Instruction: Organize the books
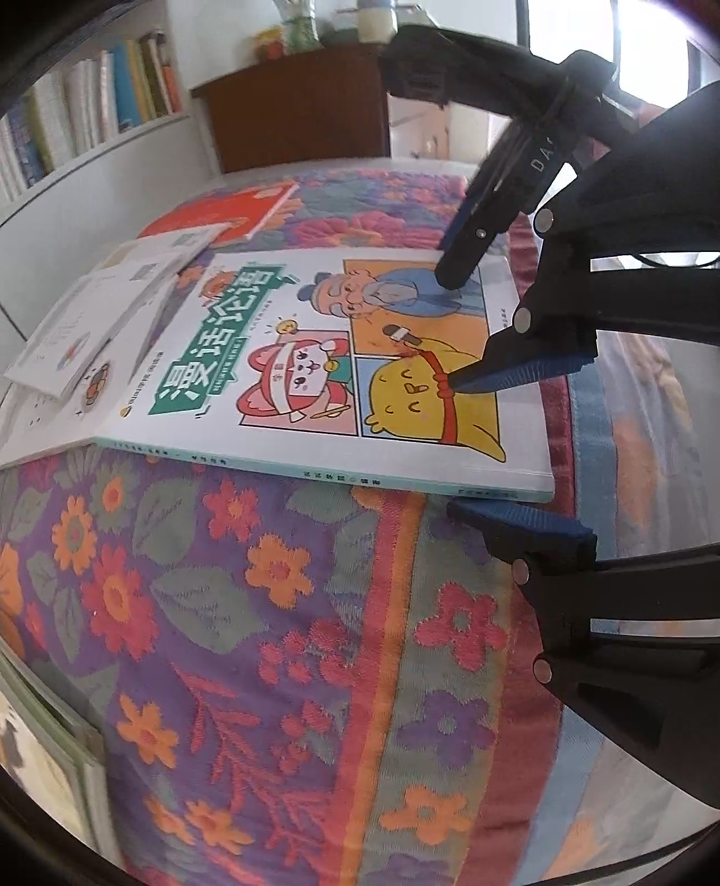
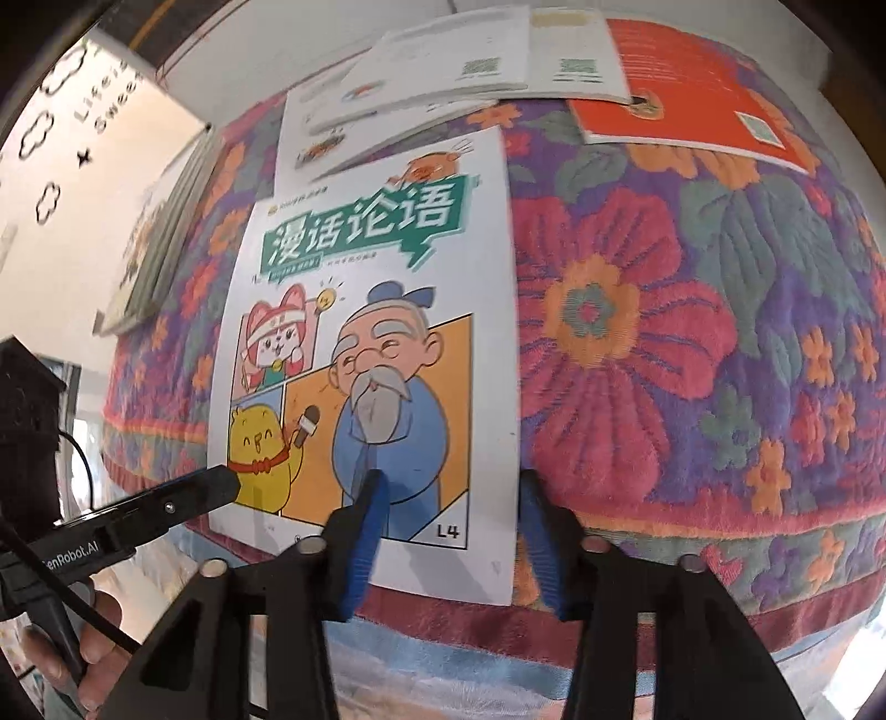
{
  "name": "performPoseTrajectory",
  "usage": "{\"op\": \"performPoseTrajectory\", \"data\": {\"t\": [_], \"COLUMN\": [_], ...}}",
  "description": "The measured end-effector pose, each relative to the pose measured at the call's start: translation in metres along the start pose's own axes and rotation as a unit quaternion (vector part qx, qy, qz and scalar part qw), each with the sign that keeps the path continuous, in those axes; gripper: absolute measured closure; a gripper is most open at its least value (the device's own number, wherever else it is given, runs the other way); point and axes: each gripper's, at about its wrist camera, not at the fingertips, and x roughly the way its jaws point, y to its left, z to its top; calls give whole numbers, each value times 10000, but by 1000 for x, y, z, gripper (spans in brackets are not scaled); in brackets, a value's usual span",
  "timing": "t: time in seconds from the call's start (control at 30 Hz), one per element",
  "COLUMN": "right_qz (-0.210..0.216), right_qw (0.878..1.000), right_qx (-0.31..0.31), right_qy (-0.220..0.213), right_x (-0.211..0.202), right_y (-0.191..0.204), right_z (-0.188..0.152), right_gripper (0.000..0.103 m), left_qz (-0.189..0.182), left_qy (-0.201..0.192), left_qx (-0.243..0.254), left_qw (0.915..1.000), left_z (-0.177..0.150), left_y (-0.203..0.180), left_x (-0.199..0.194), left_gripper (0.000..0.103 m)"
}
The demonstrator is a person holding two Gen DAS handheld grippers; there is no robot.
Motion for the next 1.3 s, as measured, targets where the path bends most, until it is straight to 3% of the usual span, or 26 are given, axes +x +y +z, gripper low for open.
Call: {"op": "performPoseTrajectory", "data": {"t": [0.17, 0.3, 0.33, 0.43, 0.6, 0.7, 0.73, 0.8, 0.87, 0.93, 0.97, 1.03, 1.07, 1.17, 1.3], "right_qz": [237, 530, 579, 617, 505, 534, 570, 702, 941, 1178, 1299, 1739, 2089, 3292, 4290], "right_qw": [9994, 9980, 9977, 9975, 9984, 9983, 9982, 9974, 9954, 9926, 9908, 9825, 9740, 9305, 8741], "right_qx": [-63, 206, 240, 217, 22, -29, -19, 43, 135, 292, 365, 667, 868, 1579, 2262], "right_qy": [-237, -273, -274, -263, -257, -215, -201, -164, -104, -102, -80, 17, 108, 301, 255], "right_x": [-3, -5, -5, -5, -6, -7, -6, -4, -5, -7, -8, -7, -5, 7, 26], "right_y": [-5, -15, -16, -17, -10, -10, -11, -14, -19, -29, -33, -48, -57, -85, -100], "right_z": [-7, -8, -8, -8, -11, -11, -10, -8, -8, -9, -8, -7, -6, -8, -10], "right_gripper": [58, 58, 58, 58, 57, 57, 57, 56, 49, 45, 45, 45, 43, 41, 42], "left_qz": [-818, -1410, -1385, -669, -1122, -912, -679, -281, -284, -909, -1496, -2099, -2151, -2296, -2779], "left_qy": [-543, -594, -620, -692, -461, -402, -413, -535, -542, -333, -212, -159, -194, -224, 13], "left_qx": [57, 21, -16, 183, 121, 0, -31, 76, 116, -238, -666, -1012, -1032, -978, -1383], "left_qw": [9952, 9882, 9884, 9952, 9925, 9950, 9968, 9981, 9981, 9950, 9863, 9723, 9709, 9681, 9506], "left_z": [-4, 5, 8, 12, 13, 18, 18, 15, 13, 16, 19, 24, 26, 32, 35], "left_y": [-12, -17, -16, -19, -23, -23, -22, -26, -31, -27, -20, -15, -18, -26, -25], "left_x": [-32, -39, -38, -25, -11, 3, 8, 12, 12, 13, 11, 4, 0, -10, 4], "left_gripper": [68, 68, 68, 69, 77, 84, 89, 89, 89, 89, 89, 89, 89, 89, 89]}}
